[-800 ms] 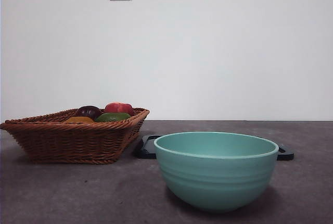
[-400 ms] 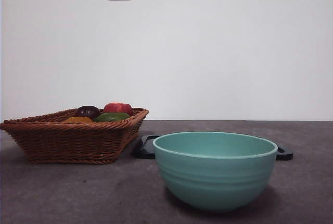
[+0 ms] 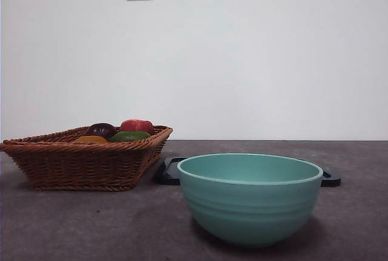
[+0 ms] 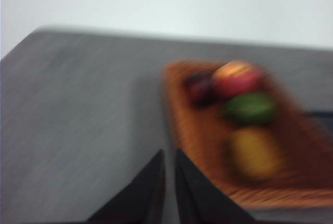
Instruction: Pick up the wifruite, put it on the bowl, pick up the plate, put it on desk
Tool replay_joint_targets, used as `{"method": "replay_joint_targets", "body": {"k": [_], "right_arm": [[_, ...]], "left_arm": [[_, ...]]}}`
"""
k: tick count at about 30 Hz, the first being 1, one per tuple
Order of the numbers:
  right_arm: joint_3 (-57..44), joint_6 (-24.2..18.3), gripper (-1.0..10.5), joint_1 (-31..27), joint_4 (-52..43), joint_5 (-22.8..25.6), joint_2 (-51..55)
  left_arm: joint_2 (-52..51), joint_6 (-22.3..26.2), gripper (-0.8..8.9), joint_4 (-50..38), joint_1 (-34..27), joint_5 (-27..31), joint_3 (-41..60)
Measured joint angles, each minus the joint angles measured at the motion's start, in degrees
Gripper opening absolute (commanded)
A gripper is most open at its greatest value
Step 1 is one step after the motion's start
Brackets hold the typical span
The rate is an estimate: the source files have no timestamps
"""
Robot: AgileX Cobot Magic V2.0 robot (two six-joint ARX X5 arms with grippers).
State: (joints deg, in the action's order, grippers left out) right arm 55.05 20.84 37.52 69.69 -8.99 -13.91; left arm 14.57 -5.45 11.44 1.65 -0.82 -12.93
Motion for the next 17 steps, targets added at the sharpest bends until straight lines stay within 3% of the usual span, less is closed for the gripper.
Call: {"method": "replay_joint_targets", "body": {"k": [5, 17], "right_arm": [[0.0, 0.0, 0.3, 0.0, 0.0, 0.0, 0.0], [0.0, 0.0, 0.3, 0.0, -0.02, 0.02, 0.0]], "left_arm": [[-5.05, -0.55, 0.29, 0.37, -0.83, 7.41, 5.97], [-13.18, -1.11, 0.28, -0.85, -2.99, 7.96, 10.88]]}}
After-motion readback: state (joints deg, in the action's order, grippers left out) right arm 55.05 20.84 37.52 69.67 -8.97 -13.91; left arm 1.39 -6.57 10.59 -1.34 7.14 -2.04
